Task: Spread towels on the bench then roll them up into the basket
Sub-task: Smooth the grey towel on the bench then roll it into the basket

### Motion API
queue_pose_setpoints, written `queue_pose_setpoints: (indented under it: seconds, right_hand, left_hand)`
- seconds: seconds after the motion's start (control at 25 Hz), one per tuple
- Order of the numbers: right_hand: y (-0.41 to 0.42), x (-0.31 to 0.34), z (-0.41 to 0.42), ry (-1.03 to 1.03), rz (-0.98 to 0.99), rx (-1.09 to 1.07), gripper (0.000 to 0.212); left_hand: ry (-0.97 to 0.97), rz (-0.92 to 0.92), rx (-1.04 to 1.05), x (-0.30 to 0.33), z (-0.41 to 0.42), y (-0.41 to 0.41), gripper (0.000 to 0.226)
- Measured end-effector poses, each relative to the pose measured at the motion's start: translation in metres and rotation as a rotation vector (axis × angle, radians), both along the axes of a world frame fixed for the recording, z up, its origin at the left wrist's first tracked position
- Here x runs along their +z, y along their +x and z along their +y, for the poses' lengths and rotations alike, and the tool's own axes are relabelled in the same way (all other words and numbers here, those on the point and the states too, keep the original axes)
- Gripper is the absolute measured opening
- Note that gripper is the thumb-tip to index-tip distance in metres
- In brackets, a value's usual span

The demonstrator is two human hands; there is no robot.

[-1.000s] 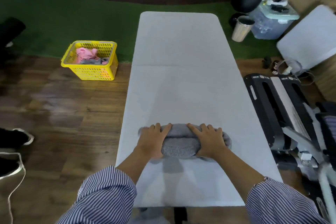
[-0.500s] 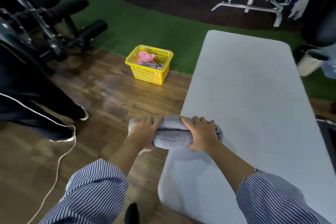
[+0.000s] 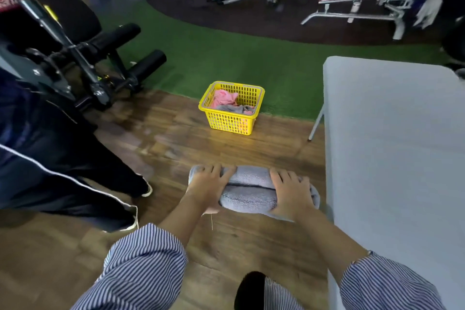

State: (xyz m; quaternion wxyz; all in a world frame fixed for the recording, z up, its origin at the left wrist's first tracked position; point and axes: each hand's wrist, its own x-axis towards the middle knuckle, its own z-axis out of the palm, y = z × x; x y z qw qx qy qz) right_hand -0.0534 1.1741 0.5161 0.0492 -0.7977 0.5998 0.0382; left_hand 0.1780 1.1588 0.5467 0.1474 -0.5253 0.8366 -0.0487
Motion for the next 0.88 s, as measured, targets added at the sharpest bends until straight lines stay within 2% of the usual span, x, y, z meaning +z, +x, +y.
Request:
queue_pose_setpoints:
  seconds: [0.24,0.44,0.64,0.72,0.88]
  right_hand:
    - [0.025,-0.014,-0.135,-0.003,0.085,-0.068,0.112]
    - [0.043,-0.006,-0.281,0.005,0.057,-0.079,0.114]
    - [0.066,-0.009,-0.386,0.021,0.069,-0.086,0.121]
    - [0.074,-0.016,-0.424,0.016,0.085,-0.096,0.122]
    - [0.086,-0.032,-0.51,0.095,0.005,-0.208,0.119]
  left_hand:
    - [0.006,0.036,-0.049,-0.013,-0.148,0.028,0.106]
    - [-0.035,0.093,-0.061,-0.01,-0.29,0.047,0.102]
    - [-0.04,0.249,-0.053,-0.023,-0.388,0.069,0.108]
    - [-0.045,0.26,-0.086,-0.028,-0.431,0.075,0.106]
    - [-0.063,0.274,-0.173,-0.039,-0.534,0.087,0.108]
